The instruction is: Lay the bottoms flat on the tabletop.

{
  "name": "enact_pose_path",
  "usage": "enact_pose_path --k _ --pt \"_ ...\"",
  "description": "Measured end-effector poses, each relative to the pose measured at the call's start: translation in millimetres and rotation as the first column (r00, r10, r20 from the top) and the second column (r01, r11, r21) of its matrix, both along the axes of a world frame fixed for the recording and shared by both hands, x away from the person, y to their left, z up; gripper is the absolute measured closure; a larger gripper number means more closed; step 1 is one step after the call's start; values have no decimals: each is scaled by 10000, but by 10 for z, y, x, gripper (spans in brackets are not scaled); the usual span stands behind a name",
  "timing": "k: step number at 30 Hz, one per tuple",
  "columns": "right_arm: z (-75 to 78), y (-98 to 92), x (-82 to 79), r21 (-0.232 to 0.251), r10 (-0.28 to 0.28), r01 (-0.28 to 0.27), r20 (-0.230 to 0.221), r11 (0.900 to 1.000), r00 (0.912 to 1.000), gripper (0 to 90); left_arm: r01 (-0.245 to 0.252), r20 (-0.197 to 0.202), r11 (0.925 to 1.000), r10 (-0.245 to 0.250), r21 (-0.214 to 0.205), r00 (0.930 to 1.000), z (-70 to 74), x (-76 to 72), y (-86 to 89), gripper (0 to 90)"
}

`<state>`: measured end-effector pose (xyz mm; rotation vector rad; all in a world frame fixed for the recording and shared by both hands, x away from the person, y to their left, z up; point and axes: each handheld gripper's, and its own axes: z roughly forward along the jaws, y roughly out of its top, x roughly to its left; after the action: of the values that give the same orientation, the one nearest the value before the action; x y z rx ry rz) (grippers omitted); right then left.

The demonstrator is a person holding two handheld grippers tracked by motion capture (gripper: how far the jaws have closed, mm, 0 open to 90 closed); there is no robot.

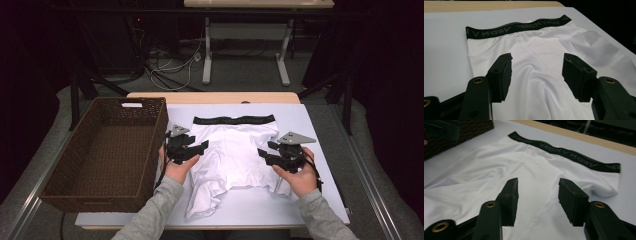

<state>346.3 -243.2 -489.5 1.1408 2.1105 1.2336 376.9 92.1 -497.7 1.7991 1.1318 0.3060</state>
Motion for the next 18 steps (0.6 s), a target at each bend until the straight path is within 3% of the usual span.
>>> enact_pose_path --k 6,9,13,15,18 --pt "-82 186 -229 328 567 -564 -92 9979 9983 537 312 289 9993 -319 219 9991 -37 -258 55 370" --pt "-139 288 -334 382 808 -806 -38 9960 9967 536 267 346 9996 -265 -40 9990 -80 -389 94 334" --pt "-230 411 -439 512 1275 -1275 31 9905 9918 521 414 280 9991 -412 -61 9988 -133 -539 138 311" --pt "-267 472 -486 422 1448 -1446 -26 9886 9895 520 503 261 9986 -507 154 9984 -160 -599 153 308" --pt "-321 559 -558 602 1753 -1736 -245 9830 9842 528 501 164 9987 -502 64 9986 -223 -679 179 306"
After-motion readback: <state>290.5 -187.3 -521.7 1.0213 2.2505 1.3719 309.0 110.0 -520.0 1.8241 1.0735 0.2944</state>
